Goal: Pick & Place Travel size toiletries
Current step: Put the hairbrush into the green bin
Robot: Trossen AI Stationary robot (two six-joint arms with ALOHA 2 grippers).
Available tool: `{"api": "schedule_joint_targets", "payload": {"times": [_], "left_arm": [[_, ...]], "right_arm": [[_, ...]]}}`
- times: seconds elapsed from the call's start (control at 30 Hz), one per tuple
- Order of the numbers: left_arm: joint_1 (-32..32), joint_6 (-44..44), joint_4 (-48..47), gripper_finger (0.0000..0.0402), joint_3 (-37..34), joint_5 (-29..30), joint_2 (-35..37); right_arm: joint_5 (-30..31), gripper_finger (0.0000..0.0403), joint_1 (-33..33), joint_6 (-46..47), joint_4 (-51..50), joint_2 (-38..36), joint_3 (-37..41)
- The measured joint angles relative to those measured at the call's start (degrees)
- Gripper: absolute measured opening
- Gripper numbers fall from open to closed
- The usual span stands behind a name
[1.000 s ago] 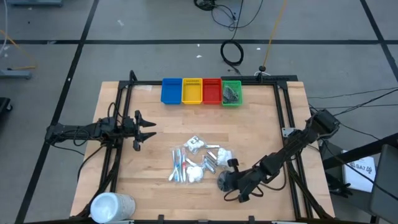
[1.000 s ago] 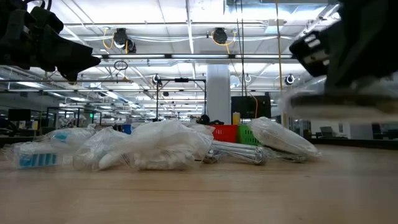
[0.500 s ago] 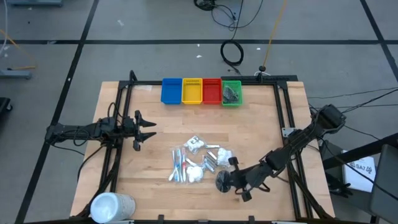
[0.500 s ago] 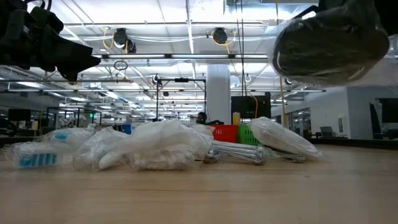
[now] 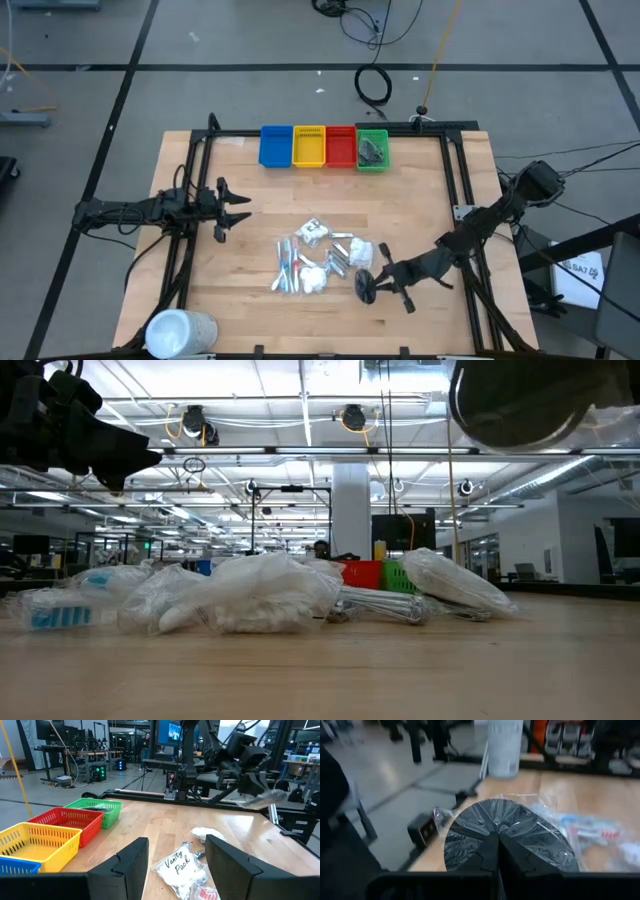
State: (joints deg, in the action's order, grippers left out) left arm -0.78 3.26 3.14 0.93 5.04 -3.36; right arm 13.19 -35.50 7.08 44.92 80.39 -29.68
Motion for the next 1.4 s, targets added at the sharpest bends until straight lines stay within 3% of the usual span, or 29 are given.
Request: {"api": "schedule_joint_targets", "payload": {"times": [0.27, 0.6, 1.17, 1.4], "left_arm": [[0.00, 0.01, 0.02, 0.0191, 0.00, 0.02, 0.01], [0.00, -0.01, 0.04, 0.0191, 0.00, 0.00, 0.01], [0.00, -0.01, 0.04, 0.0191, 0.00, 0.02, 0.01], [0.00, -0.01, 0.04, 0.0191, 0.00, 0.02, 0.01]], "right_arm": [[0.20, 0.0000, 3.57, -2.21, 14.53, -0.74, 6.59], [0.07, 0.0000, 15.93, -4.95, 14.90, -0.71, 6.65], [0.20, 0.0000, 30.39, -6.30, 17.52, -0.69, 6.65], [4.56, 0.0000, 37.70, -5.32, 18.31, -0.68, 6.65]]}}
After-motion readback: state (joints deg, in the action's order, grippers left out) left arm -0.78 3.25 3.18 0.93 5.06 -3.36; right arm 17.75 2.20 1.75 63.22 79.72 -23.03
